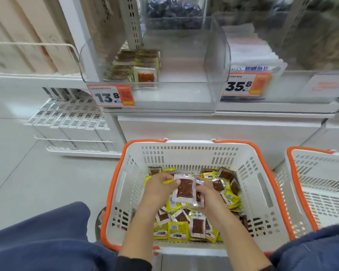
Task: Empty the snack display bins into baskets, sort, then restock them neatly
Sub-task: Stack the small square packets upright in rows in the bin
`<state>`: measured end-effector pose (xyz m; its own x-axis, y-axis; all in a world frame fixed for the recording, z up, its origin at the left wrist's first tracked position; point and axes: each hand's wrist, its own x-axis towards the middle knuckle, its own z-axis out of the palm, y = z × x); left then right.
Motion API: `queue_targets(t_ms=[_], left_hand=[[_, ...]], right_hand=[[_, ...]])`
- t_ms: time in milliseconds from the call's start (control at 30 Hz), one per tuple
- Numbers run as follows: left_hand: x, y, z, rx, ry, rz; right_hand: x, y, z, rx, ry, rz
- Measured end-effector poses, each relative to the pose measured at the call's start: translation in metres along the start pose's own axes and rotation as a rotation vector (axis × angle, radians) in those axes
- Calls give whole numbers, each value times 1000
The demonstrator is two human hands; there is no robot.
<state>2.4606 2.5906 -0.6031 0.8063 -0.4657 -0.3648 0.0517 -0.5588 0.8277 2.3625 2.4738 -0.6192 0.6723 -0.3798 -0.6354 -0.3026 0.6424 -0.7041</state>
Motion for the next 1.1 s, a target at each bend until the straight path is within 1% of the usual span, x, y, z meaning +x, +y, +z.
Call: queue_targets(t_ms=[67, 200, 267, 300, 367, 400, 433, 467, 500, 567, 600, 633, 700, 733, 800, 867, 900, 933, 1000, 1033, 1067, 1100], left_hand=[[-5, 4, 1, 40, 64, 9], [-17, 10, 5, 55, 94, 26], [-20, 13, 1, 48, 122, 25], [-21, 15, -2, 68, 179, 29], [-23, 17, -9, 82, 384, 92], [-25, 20, -11, 16, 466, 164], [-28, 24, -10, -87, 471, 247], [-28, 26, -8, -186, 386, 321], [-30, 27, -4, -229, 267, 376], [-33, 23, 5, -185, 66, 407], [-34, 19, 9, -145, -9, 394], [-33, 14, 13, -107, -45, 386], [-35, 7, 19, -100, -74, 378], [-38, 8, 21, -144, -72, 362], [-39, 12, 21, -227, -1, 337], [-37, 14, 19, -271, 108, 320], [-35, 14, 17, -293, 137, 275], [-34, 15, 13, -335, 111, 197], [-32, 15, 7, -480, -52, 5], [-30, 14, 6, -541, -130, -64], [-30, 13, 6, -569, -167, -92], [-30, 11, 8, -587, -180, -106]], right_hand=[[-11, -4, 5, 78, -25, 32], [-20, 4, 6, -108, -55, -48], [-23, 4, 9, -100, -25, -61], [-24, 3, 9, -99, 5, -53], [-23, 2, 7, -150, 48, -51], [-22, 3, 7, -171, 56, -57], [-20, 4, 6, -171, 55, -60], [-20, 4, 8, -167, 58, -55], [-19, 4, 10, -146, 49, -54], [-21, 3, 15, -39, 9, -74], [-22, 2, 16, 24, -6, -82], [-22, 1, 15, 68, -11, -98], [-22, 1, 11, 107, -4, -119], [-23, 0, 10, 121, -3, -127], [-24, 0, 10, 77, -26, -145], [-26, 0, 15, -30, -21, -179], [-27, -1, 18, -83, -9, -196], [-27, 0, 20, -134, -3, -215], [-26, -1, 25, -230, -9, -263], [-27, -2, 27, -259, -24, -282], [-28, -2, 30, -279, -31, -291], [-31, -3, 33, -248, -40, -269]])
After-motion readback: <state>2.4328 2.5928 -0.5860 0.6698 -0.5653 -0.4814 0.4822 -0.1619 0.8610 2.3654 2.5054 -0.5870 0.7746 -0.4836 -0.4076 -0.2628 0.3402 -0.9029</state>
